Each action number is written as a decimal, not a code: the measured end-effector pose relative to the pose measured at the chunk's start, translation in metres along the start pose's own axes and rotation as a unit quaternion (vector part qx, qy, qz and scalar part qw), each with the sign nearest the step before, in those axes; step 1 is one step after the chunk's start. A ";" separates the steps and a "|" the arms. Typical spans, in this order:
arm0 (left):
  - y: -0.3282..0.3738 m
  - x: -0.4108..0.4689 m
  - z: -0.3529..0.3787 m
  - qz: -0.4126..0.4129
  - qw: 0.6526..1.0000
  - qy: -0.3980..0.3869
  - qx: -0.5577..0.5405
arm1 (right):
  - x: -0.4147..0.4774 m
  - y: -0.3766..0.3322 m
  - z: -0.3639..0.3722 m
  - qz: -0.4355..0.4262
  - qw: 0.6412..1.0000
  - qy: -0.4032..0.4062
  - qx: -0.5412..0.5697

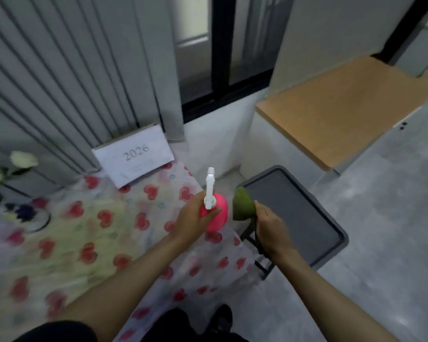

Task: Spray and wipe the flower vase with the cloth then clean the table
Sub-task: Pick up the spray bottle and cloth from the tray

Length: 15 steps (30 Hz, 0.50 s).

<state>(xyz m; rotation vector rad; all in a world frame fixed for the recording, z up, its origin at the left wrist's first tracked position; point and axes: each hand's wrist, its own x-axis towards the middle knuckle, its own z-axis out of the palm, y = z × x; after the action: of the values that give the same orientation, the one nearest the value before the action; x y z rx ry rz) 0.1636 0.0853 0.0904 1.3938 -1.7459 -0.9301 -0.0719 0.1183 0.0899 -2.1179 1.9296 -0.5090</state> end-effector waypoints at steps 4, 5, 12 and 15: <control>-0.030 -0.046 -0.057 -0.044 0.996 0.074 0.001 | 0.023 -0.061 0.017 -0.076 0.997 -0.029 -0.010; -0.037 -0.059 -0.072 -0.059 0.994 0.093 -0.002 | 0.028 -0.078 0.023 -0.095 0.995 -0.033 -0.007; -0.097 -0.159 -0.181 -0.134 0.969 0.204 0.031 | 0.032 -0.223 0.070 -0.195 0.971 -0.105 0.092; -0.117 -0.189 -0.210 -0.169 0.958 0.228 0.036 | 0.035 -0.259 0.094 -0.200 0.970 -0.131 0.051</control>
<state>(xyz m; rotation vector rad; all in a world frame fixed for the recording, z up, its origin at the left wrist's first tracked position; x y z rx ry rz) 0.4323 0.2303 0.0752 1.8249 -1.2270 -0.6473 0.2048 0.1054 0.1097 -2.3744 1.3144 -0.3630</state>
